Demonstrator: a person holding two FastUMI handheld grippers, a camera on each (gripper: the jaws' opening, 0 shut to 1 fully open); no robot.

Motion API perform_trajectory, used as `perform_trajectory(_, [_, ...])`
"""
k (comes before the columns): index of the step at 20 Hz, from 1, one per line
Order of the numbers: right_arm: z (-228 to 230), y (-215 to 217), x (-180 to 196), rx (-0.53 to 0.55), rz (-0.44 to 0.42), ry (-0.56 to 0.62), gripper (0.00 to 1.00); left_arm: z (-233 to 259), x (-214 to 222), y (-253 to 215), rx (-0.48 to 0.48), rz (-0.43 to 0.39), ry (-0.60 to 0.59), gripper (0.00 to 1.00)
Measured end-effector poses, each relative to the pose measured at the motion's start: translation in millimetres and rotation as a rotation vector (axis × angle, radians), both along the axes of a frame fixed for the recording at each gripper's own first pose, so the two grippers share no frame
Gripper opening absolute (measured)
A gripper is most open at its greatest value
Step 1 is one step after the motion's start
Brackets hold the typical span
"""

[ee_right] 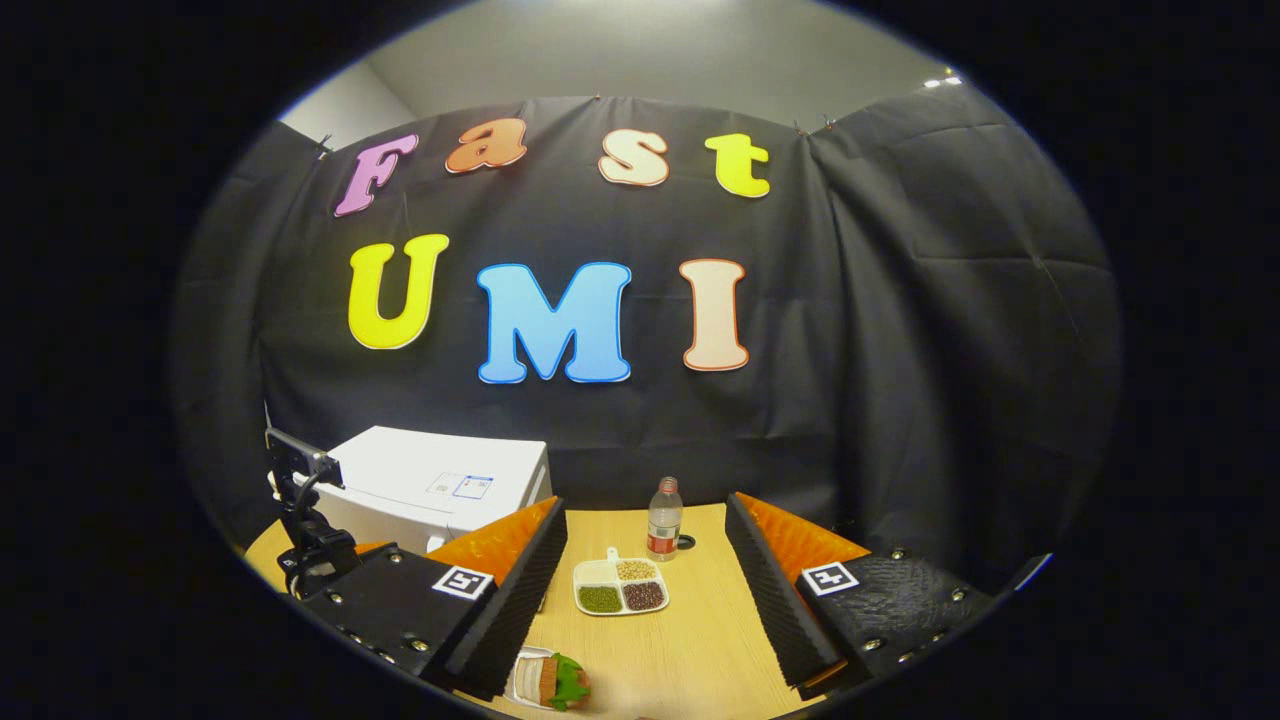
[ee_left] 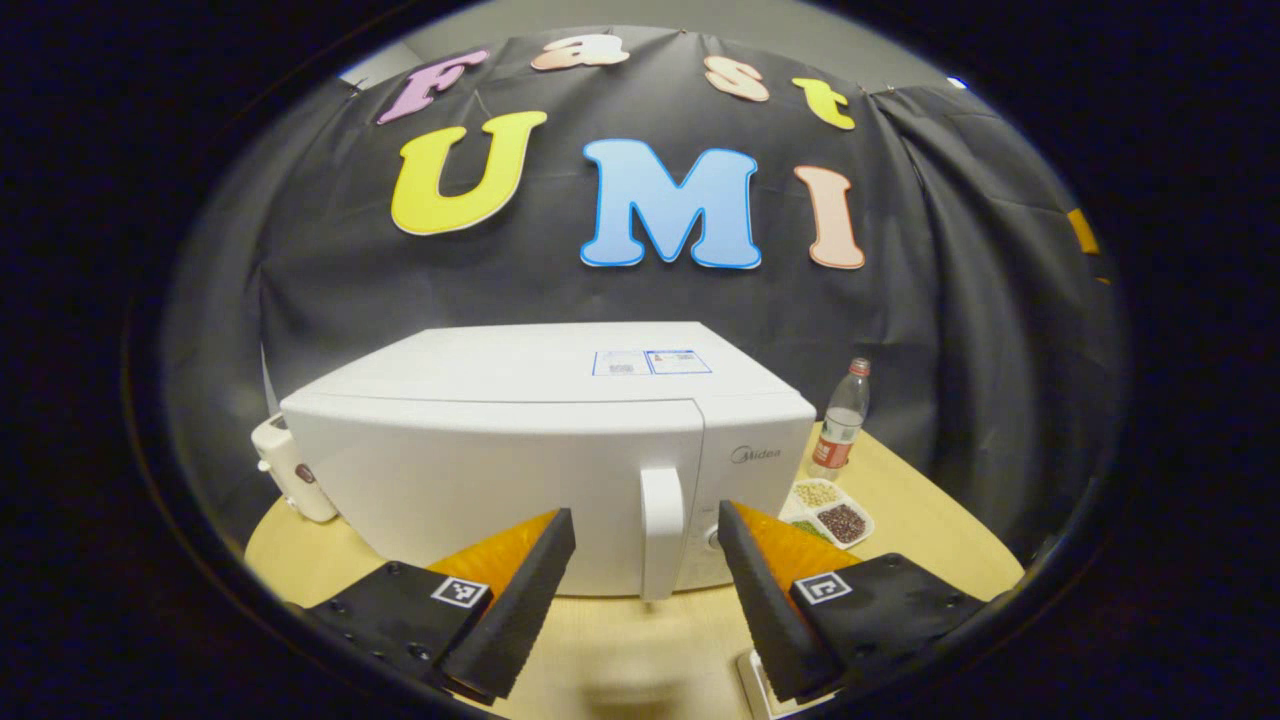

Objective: Open the microwave oven with the left hand, put the food in, and close the microwave oven.

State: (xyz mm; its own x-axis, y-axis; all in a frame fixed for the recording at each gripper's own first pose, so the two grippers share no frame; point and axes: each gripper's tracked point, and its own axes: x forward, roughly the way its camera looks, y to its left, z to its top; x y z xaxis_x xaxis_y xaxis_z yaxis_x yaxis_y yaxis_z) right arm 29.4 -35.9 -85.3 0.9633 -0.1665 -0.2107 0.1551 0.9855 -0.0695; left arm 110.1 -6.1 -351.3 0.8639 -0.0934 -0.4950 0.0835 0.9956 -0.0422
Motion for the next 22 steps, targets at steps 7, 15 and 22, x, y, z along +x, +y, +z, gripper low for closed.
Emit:
perform_trajectory(7, [-15,-13,3,-0.009,-0.009,0.048,0.96,-40,11,-15,-0.049,-0.023,0.091,0.50])
perform_trajectory(15, [-16,-2,5,-0.003,0.022,0.050,0.96,-42,9,-14,0.011,-0.074,0.099,0.14])
perform_trajectory(22, [-14,3,-3,-0.003,0.039,0.048,0.96,-38,4,-13,-0.016,-0.054,0.138,0.07])
